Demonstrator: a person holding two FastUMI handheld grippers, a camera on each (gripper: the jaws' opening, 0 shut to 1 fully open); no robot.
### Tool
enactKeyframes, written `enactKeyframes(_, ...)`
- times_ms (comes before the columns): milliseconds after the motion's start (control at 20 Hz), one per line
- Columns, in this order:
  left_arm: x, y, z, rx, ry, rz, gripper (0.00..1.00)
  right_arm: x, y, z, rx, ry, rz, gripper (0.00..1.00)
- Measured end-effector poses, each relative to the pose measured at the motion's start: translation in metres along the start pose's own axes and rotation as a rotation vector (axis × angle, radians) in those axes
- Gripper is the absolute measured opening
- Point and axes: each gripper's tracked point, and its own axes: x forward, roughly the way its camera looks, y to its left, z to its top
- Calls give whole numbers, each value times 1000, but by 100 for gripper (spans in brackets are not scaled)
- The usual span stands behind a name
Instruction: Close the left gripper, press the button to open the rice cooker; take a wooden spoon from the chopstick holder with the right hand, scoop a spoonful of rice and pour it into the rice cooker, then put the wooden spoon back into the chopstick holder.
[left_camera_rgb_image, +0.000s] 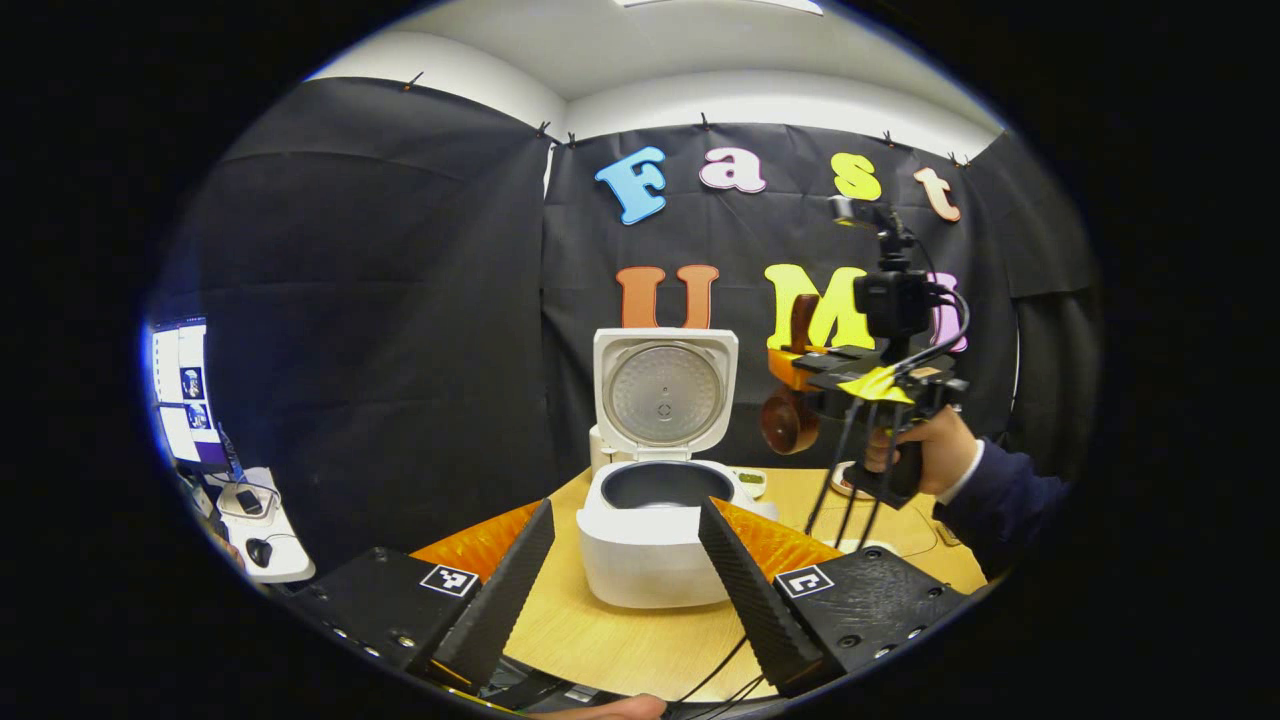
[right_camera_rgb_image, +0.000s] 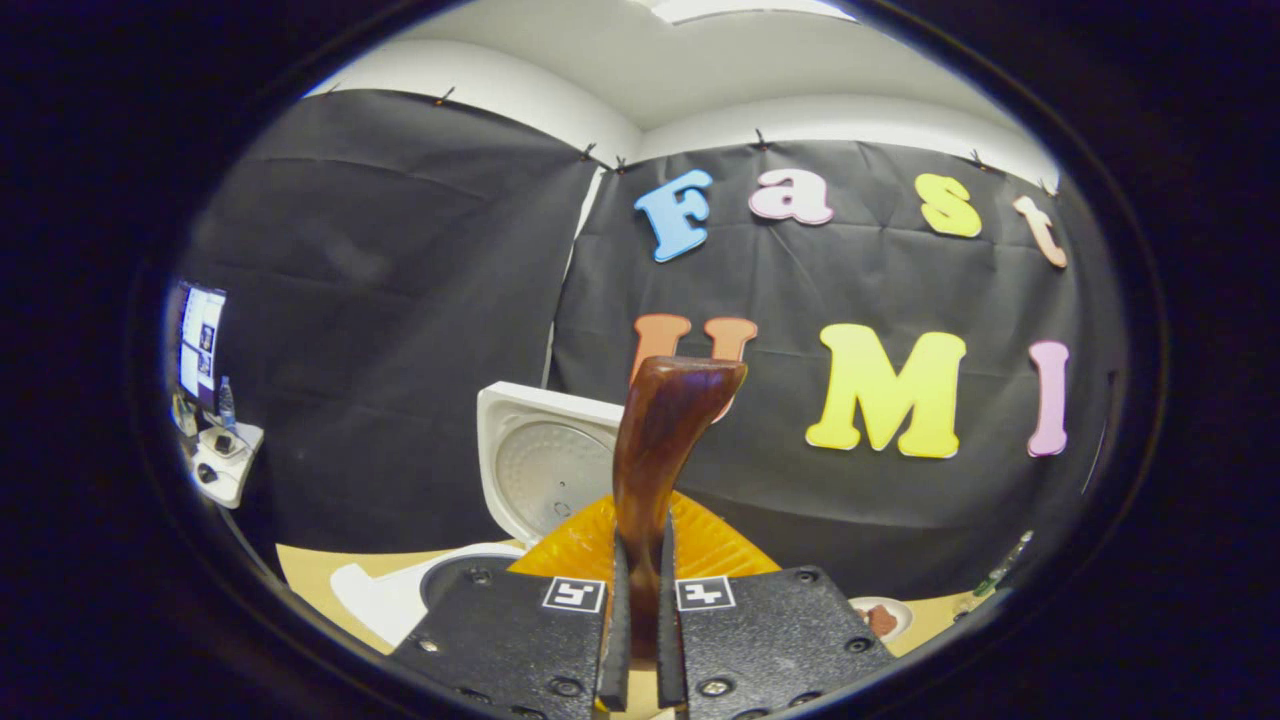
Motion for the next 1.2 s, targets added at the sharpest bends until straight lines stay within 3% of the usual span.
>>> enactKeyframes(350,28,-38,4,5,-6,-35,93,-65,-86,-14,77,66,-127,14)
enactKeyframes(700,51,-93,12,20,-23,-126,92,-143,-141,-2,62,-12,-202,15)
enactKeyframes(1000,68,-143,22,24,-50,-239,93,-187,-217,-22,61,18,-367,16)
enactKeyframes(1200,73,-157,29,51,-81,-263,92,-202,-270,-48,105,64,-473,16)
